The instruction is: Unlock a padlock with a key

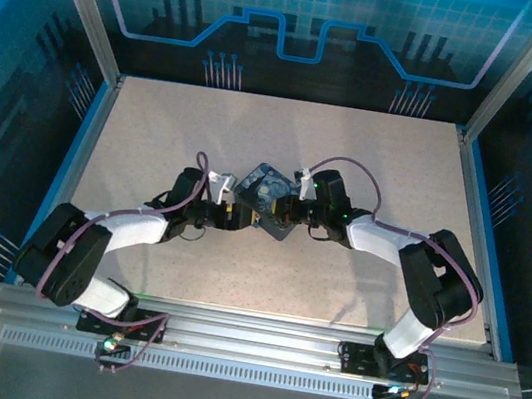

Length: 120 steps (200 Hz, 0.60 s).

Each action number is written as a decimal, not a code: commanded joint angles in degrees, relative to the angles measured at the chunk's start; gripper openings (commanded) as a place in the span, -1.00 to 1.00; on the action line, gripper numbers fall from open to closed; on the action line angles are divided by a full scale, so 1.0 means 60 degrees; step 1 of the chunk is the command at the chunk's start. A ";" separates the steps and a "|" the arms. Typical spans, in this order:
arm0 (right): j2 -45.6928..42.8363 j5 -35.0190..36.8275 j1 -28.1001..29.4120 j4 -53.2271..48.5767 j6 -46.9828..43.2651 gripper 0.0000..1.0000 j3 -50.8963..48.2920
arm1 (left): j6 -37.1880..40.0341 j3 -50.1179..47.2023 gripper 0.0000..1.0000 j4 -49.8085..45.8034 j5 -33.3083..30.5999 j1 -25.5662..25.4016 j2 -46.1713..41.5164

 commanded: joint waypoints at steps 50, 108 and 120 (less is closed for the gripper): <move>0.0013 0.0415 0.0112 -0.0522 -0.0273 -1.00 -0.0021 | 0.0225 -0.0348 0.28 0.2482 -0.0865 -0.0685 0.1482; -0.0089 0.0446 0.0131 -0.0477 -0.0314 -1.00 -0.0123 | 0.0782 -0.0349 0.27 0.3039 -0.2188 -0.1089 0.1917; -0.0089 0.0438 0.0118 -0.0475 -0.0331 -1.00 -0.0138 | 0.0916 -0.0319 0.28 0.3019 -0.2317 -0.1133 0.1978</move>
